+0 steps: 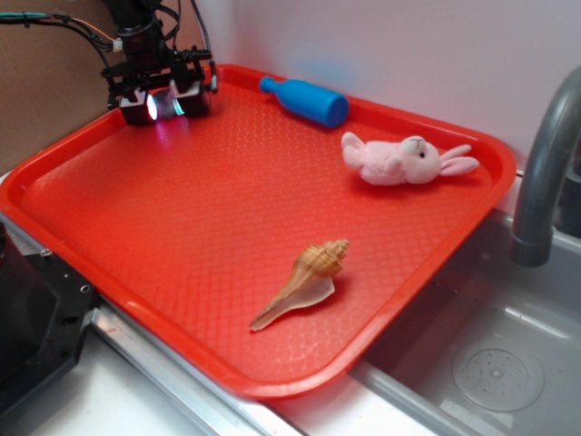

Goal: Grab the rock.

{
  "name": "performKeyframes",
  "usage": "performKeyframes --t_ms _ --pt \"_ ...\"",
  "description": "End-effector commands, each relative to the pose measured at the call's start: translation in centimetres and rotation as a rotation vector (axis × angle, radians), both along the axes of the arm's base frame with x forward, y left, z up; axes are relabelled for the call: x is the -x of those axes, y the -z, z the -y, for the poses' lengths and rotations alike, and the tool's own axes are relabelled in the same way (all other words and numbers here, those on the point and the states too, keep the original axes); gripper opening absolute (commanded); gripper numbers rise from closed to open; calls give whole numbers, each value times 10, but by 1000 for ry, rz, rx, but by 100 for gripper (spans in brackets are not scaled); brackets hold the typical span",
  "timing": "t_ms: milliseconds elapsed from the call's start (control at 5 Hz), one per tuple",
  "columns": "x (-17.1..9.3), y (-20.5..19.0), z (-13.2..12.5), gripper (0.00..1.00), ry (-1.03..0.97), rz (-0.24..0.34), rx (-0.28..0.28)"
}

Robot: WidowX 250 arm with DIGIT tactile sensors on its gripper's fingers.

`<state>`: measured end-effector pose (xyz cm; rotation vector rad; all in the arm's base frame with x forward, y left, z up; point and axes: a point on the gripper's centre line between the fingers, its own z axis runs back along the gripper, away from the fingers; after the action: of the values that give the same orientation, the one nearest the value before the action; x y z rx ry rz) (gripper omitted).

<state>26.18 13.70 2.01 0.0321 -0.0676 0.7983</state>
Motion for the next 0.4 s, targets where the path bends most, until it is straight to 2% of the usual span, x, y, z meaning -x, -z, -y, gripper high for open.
performKeyframes --t_ms 0,200 --pt "33 -113 43 0 172 122 -12" --pt "47 -132 69 0 262 144 -22"
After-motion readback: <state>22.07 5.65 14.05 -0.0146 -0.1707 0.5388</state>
